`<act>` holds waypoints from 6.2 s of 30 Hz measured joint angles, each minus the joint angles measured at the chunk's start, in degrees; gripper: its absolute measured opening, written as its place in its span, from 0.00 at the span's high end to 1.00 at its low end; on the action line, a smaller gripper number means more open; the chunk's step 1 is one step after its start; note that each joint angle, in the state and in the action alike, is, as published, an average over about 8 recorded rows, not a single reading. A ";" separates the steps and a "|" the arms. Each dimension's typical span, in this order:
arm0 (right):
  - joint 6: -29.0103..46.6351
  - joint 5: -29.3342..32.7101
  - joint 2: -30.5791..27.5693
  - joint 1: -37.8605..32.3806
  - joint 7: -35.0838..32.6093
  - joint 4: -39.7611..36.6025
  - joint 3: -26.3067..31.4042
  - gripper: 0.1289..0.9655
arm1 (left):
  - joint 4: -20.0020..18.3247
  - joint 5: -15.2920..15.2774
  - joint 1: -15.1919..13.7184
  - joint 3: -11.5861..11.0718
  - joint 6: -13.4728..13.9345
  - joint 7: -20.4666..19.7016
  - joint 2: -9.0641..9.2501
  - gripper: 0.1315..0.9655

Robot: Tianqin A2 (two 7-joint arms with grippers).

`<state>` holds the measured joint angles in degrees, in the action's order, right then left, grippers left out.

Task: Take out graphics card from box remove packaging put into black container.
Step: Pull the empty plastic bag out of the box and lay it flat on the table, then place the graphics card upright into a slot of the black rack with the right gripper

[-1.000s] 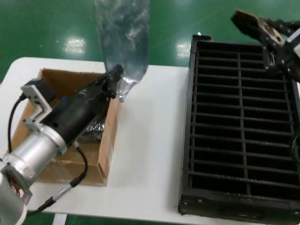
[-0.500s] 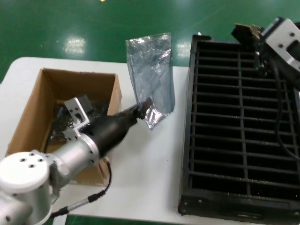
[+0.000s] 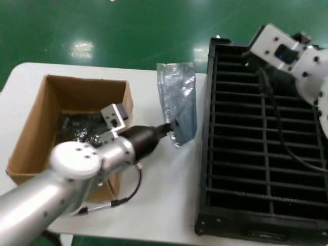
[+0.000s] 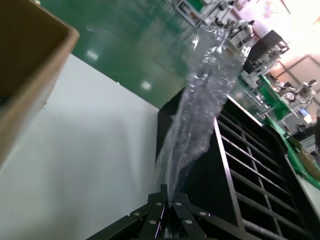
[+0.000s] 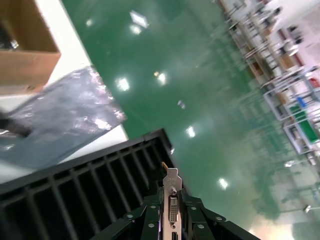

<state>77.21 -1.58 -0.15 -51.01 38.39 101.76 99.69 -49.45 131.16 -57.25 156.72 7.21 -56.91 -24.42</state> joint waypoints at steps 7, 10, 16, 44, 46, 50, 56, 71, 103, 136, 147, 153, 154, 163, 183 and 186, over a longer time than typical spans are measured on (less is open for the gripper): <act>4.12 1.98 -0.09 -2.86 1.55 -3.36 3.86 0.93 | 16.78 -6.00 -5.22 -3.18 4.42 -3.75 10.49 0.99; 5.46 1.95 -0.24 -4.04 2.00 -4.91 5.02 0.93 | 23.87 -7.04 -6.74 -7.76 6.60 -0.26 14.76 0.99; 7.40 1.21 -0.67 -5.93 2.52 -7.53 6.84 0.93 | 33.46 -7.94 -8.88 -16.56 8.60 8.23 20.60 0.99; 7.93 -3.63 -4.42 -7.11 5.16 -9.27 11.47 0.93 | 18.51 -13.06 -11.74 -20.20 -5.38 13.94 18.90 0.46; 8.35 -3.96 -4.49 -7.25 5.31 -9.17 11.85 0.93 | 18.87 -13.69 -11.94 -23.12 -5.45 16.74 20.02 0.39; 9.46 -4.86 -4.62 -7.52 5.58 -8.94 12.59 0.93 | 19.88 -14.51 -12.55 -28.34 -5.45 22.21 22.27 0.31; 11.30 -6.44 -5.34 -7.72 6.39 -8.57 13.88 0.93 | 15.56 -11.55 -8.32 -33.50 -1.88 29.60 19.17 0.18; 11.17 -9.11 -7.59 -8.02 8.61 -9.69 16.52 0.93 | -18.97 9.77 25.64 -56.47 15.80 63.15 4.95 0.03; 3.69 -10.74 -7.07 -10.65 7.35 -20.41 18.85 0.93 | -37.28 -2.87 37.34 -79.47 25.42 80.03 16.60 0.00; 8.22 -14.70 -9.34 -11.99 8.68 -19.62 20.55 0.93 | -34.31 -5.33 33.90 -79.87 28.57 81.64 19.06 0.00; 8.67 -15.89 -10.04 -12.12 9.07 -19.19 20.90 0.93 | -35.69 -5.13 35.35 -80.48 29.25 81.67 19.26 0.00; 8.62 -16.46 -10.43 -12.16 9.18 -19.27 21.03 0.93 | -36.41 -5.21 35.93 -80.46 29.33 81.59 19.40 0.00; 8.66 -16.55 -10.47 -12.18 9.19 -19.24 21.07 0.93 | -36.45 -5.23 35.96 -80.45 29.35 81.61 19.42 0.00; 10.02 -17.37 -11.18 -12.21 9.62 -17.68 21.30 0.93 | -36.26 -5.39 35.87 -80.32 29.51 81.96 19.69 0.00; 11.84 -20.56 -12.46 -12.68 10.19 -17.40 21.82 0.93 | -35.81 -5.65 35.62 -80.02 29.60 82.30 19.90 0.00; 11.09 -20.74 -12.47 -13.29 9.92 -18.51 21.96 0.93 | -35.72 -5.70 35.59 -79.98 29.61 82.41 19.96 0.00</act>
<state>88.30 -22.32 -12.62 -64.31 48.31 83.25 121.64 -85.17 125.47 -21.67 76.74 36.82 25.50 -4.46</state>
